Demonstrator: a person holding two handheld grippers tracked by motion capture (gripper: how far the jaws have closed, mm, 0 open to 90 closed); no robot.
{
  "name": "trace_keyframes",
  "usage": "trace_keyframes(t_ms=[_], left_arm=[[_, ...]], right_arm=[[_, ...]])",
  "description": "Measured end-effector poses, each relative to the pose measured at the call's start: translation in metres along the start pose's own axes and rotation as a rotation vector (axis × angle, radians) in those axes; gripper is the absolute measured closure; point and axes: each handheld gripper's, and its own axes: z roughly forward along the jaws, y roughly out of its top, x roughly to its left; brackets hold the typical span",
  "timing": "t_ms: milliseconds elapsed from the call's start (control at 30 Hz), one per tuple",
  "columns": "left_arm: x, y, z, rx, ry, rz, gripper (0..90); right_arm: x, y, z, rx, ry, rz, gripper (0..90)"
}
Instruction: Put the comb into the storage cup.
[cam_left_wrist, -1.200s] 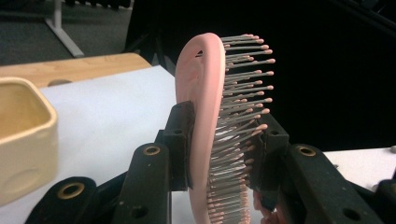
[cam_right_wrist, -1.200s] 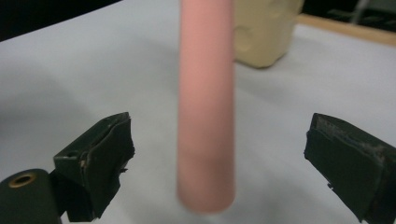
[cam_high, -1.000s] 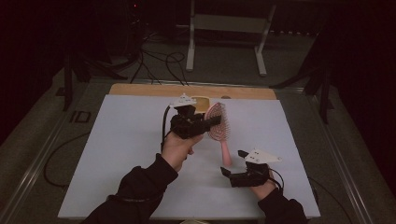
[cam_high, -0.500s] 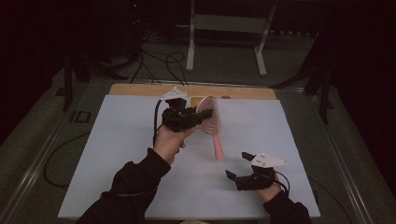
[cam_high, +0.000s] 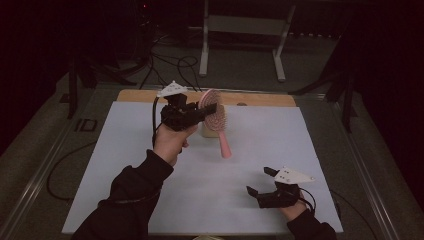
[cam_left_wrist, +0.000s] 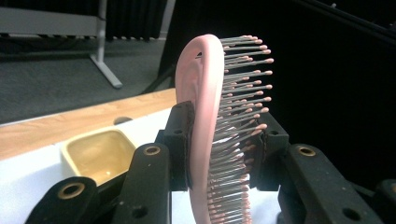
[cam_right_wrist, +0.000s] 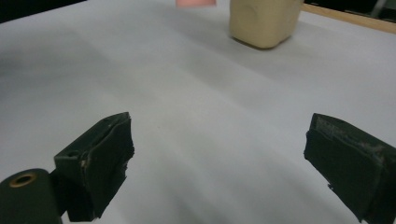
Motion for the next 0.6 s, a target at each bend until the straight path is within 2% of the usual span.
trace_keyframes(t_ms=[367, 600], left_arm=[[0.008, 0.016, -0.006, -0.021, 0.038, 0.016, 66.2], [0.014, 0.024, -0.005, -0.029, 0.052, 0.022, 66.2]], right_arm=[[-0.002, -0.009, -0.014, -0.012, -0.033, 0.012, 7.3], [-0.004, -0.013, -0.021, -0.025, -0.034, 0.024, 7.3]])
